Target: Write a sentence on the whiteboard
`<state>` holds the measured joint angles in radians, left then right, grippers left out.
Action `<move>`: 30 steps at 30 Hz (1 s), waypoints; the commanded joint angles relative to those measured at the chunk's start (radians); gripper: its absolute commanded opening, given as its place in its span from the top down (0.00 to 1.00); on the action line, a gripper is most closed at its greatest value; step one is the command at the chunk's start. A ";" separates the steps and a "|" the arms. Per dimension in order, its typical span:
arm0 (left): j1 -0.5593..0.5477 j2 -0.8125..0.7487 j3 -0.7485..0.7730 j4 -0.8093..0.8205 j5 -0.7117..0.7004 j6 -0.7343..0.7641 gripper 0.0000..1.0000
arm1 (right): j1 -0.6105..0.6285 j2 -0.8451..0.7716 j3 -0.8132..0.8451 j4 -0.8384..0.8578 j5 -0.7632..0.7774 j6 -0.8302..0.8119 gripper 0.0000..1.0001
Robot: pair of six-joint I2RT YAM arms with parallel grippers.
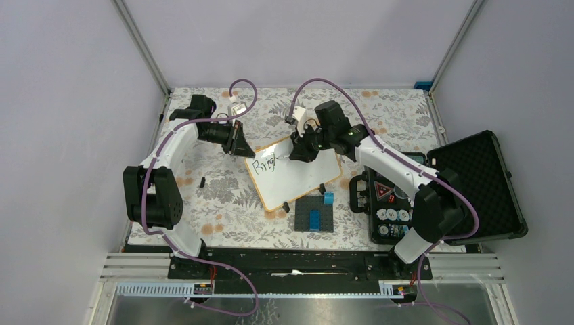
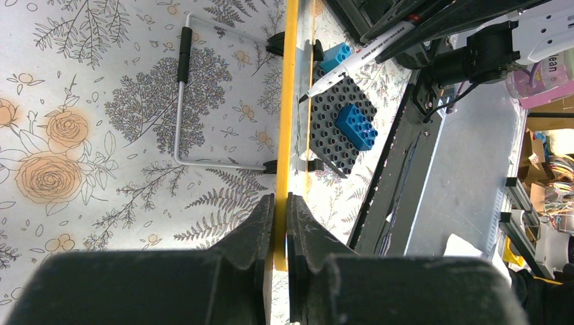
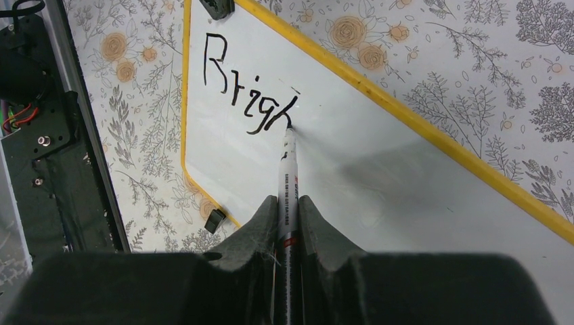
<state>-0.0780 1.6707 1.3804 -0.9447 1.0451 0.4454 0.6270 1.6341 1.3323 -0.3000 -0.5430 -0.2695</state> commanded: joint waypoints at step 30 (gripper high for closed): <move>-0.025 -0.021 -0.014 0.000 -0.037 0.024 1.00 | -0.041 -0.108 -0.030 0.002 -0.076 -0.027 1.00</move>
<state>-0.0799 1.6707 1.3804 -0.9459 1.0439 0.4454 0.6140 1.5543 1.2907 -0.3050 -0.5949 -0.2787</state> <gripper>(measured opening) 0.087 0.198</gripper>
